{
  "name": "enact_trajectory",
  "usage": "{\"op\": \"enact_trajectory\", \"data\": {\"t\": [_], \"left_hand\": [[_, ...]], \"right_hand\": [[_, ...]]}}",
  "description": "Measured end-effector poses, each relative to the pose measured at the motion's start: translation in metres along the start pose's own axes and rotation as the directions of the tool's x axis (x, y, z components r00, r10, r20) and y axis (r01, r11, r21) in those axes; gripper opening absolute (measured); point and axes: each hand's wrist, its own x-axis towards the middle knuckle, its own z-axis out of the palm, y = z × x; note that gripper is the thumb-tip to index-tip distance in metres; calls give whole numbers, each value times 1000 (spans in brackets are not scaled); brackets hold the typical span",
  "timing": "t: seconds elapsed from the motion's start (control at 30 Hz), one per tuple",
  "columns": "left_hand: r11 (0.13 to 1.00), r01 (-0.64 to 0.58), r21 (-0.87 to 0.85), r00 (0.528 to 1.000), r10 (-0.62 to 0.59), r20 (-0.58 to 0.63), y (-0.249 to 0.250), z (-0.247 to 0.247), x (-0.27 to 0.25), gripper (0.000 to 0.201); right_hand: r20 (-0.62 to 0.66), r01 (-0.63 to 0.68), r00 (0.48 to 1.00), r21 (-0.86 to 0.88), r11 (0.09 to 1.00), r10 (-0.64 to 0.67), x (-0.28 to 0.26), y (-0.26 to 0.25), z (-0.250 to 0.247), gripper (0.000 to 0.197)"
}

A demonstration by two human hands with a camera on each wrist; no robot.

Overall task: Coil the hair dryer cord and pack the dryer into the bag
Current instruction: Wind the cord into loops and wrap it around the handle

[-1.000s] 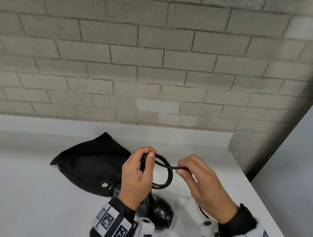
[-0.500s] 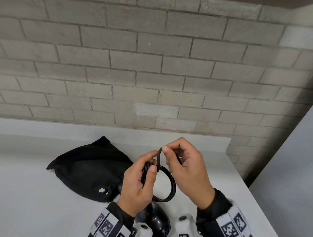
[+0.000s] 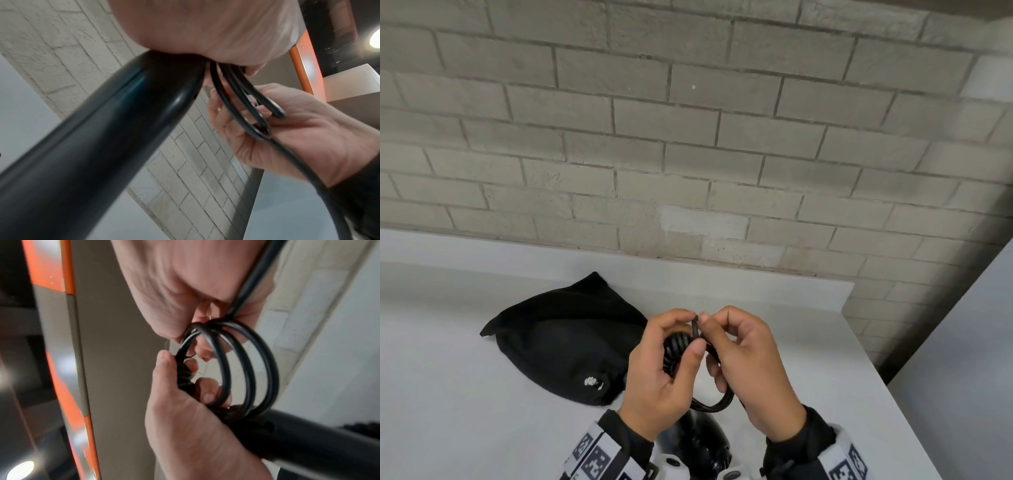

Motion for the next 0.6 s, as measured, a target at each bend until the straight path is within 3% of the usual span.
{"op": "enact_trajectory", "data": {"t": [0.17,0.27,0.4,0.5,0.6], "left_hand": [[1000,-3,29,1000,3,6,-1,-1,1,35],[998,5,55,1000,-5,-6,-1,-1,0,33],[996,24,81,998,-19,-59,-2,0,1,33],[993,27,116,998,-21,-59,-1,2,3,33],[988,33,153,999,-28,-36,0,5,3,32]], "right_hand": [[23,-100,995,134,986,98,-3,5,-1,19],[37,-64,998,122,991,60,-7,8,-2,20],[164,-9,986,118,993,-11,-15,12,-11,18],[257,-14,966,80,997,-7,-19,18,-21,35],[232,21,972,57,998,-33,-17,18,-25,41]]}}
